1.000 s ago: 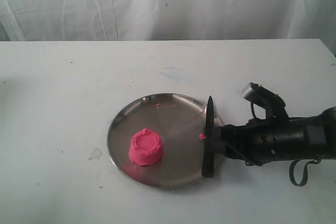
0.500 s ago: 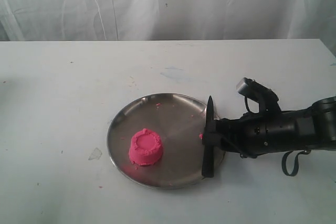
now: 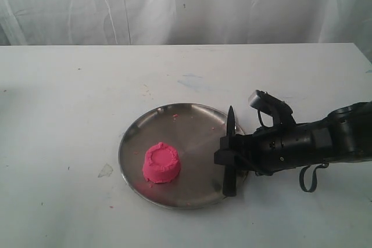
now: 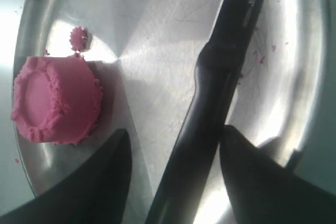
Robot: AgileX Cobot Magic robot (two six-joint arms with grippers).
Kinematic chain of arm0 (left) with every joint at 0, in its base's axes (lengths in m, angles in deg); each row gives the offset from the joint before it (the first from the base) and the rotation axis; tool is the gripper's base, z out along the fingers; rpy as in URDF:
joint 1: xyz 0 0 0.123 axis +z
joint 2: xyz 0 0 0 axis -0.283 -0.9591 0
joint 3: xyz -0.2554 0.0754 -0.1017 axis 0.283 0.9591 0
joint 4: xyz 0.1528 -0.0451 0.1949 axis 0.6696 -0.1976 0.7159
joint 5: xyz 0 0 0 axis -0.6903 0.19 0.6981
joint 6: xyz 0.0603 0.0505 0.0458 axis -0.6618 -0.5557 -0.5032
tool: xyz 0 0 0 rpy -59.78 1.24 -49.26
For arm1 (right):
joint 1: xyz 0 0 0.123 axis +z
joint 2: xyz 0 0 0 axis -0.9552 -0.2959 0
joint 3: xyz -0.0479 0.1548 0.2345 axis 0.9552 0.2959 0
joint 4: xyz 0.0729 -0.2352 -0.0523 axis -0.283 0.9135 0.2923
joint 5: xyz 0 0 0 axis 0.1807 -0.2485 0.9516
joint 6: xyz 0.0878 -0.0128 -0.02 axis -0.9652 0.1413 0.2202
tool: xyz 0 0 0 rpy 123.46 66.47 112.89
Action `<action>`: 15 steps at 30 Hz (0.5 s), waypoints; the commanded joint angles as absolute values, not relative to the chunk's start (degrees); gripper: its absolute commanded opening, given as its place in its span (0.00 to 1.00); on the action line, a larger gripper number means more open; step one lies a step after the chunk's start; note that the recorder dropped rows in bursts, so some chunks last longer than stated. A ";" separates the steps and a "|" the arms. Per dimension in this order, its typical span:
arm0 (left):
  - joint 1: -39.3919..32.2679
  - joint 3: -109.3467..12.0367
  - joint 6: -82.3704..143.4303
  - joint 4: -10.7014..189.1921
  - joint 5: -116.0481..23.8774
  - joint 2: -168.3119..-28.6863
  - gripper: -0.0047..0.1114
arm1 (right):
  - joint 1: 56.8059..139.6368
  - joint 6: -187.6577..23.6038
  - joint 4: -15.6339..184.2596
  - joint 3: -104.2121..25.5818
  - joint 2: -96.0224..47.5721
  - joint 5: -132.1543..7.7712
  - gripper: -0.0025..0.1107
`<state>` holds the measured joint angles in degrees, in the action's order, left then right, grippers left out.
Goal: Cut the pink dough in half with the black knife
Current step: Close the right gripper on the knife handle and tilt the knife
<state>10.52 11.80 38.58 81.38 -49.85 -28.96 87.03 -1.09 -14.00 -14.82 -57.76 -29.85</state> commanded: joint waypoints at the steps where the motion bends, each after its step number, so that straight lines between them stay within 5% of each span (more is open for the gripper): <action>1: 10.66 12.04 38.82 81.20 -50.19 -28.69 0.04 | 87.01 -0.43 -13.20 -15.08 -57.94 -29.46 0.46; 15: 10.66 12.04 38.82 81.20 -50.19 -28.69 0.04 | 87.01 -8.84 -10.53 -15.96 -61.95 -22.98 0.46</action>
<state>10.52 11.80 38.58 81.38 -49.85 -28.96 87.03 -6.69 -11.30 -15.76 -60.40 -24.08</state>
